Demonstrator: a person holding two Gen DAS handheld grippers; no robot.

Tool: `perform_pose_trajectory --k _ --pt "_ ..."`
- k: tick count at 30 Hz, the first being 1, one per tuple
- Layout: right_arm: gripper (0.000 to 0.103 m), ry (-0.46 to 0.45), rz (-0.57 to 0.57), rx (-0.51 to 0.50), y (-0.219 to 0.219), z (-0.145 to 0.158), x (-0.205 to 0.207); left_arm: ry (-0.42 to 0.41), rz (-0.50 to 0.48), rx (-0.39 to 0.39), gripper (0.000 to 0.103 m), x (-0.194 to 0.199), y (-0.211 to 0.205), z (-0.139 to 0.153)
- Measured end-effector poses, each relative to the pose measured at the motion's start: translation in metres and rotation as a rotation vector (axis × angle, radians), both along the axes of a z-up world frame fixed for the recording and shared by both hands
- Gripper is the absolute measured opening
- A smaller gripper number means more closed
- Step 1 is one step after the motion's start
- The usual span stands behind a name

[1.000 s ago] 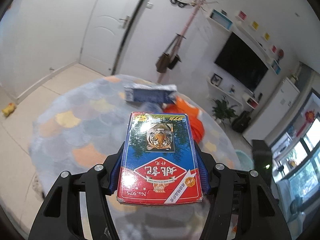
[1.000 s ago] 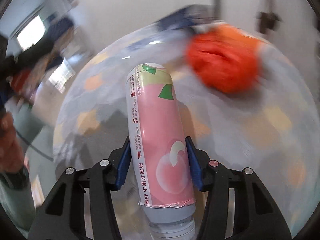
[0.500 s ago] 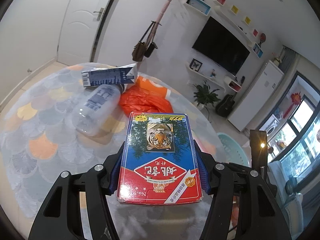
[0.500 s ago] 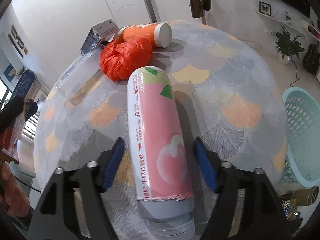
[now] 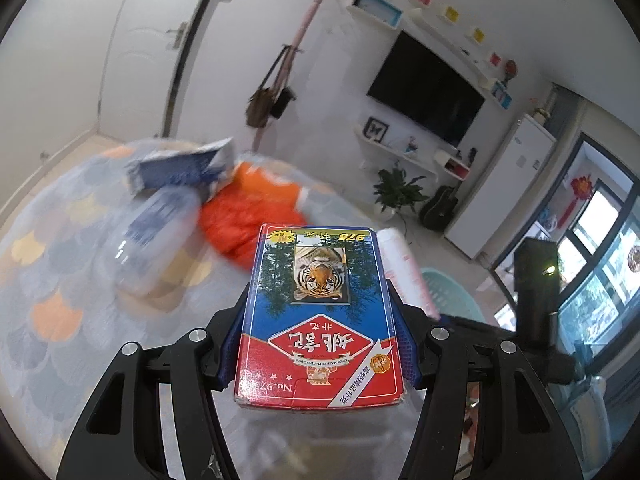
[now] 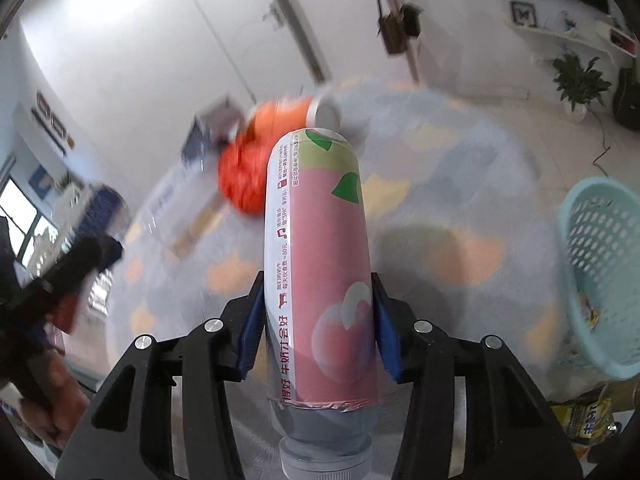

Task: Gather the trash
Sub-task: 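Carry the cigarette box and pink bottle over the blue basket and open both tools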

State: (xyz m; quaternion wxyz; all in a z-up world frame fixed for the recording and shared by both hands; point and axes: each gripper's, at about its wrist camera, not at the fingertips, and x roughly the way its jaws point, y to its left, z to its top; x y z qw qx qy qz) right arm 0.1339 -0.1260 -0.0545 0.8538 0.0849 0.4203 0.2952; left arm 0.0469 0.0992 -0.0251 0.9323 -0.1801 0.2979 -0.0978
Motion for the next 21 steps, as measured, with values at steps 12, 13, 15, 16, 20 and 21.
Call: perform_pose_trajectory --k 12,13,15,16,20,21 --pt "0.045 -0.157 -0.332 0.04 -0.137 0.065 0.017 -0.09 -0.188 0.049 0.058 0.067 -0.108 0.05" --pt "0.045 -0.162 -0.365 0.028 -0.148 0.065 0.018 -0.088 -0.208 0.046 0.058 0.074 -0.12 0.052" --pt "0.045 -0.166 -0.421 0.003 -0.167 0.064 0.02 -0.054 -0.277 0.004 0.058 0.089 -0.141 0.051" --pt "0.045 -0.162 -0.457 -0.01 -0.179 0.062 0.022 -0.026 -0.326 -0.033 0.058 0.099 -0.152 0.05" --pt "0.045 -0.122 -0.56 -0.029 -0.221 0.046 0.029 -0.009 -0.419 -0.027 0.058 0.124 -0.206 0.043" --pt "0.045 -0.109 -0.578 -0.035 -0.229 0.042 0.031 0.0 -0.427 -0.029 0.058 0.129 -0.214 0.04"
